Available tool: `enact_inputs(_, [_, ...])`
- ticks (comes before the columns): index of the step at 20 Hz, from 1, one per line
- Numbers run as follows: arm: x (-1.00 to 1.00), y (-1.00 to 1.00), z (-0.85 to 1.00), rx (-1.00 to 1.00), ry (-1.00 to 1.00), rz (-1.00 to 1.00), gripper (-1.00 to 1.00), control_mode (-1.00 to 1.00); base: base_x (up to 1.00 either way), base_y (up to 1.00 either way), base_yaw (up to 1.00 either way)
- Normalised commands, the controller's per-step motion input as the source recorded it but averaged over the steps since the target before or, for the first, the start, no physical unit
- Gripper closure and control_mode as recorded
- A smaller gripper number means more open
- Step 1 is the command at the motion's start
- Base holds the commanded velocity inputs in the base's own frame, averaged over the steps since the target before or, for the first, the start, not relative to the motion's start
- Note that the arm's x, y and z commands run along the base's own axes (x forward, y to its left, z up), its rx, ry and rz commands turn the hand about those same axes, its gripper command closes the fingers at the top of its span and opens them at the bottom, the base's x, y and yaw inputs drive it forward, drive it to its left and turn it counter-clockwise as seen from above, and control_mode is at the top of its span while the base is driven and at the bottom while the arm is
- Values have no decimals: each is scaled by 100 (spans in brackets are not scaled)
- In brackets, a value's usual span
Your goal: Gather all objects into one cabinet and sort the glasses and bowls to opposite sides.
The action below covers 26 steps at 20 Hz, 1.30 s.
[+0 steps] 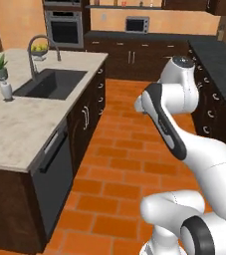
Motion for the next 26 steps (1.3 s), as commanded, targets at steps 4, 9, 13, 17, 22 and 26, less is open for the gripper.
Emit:
enact_inputs(4, [0, 0, 0, 0, 0, 0, -100, 100, 100, -1, -25])
enact_inputs(9, [0, 0, 0, 0, 0, 0, -100, 100, 100, 0, -24])
enact_inputs(13, [0, 0, 0, 0, 0, 0, -100, 100, 100, 1, -22])
enact_inputs(17, [0, 0, 0, 0, 0, 0, -100, 100, 100, 15, -20])
enact_inputs(22, [0, 0, 0, 0, 0, 0, -100, 100, 100, 26, -21])
enact_inputs(26, [0, 0, 0, 0, 0, 0, -100, 100, 100, 42, -23])
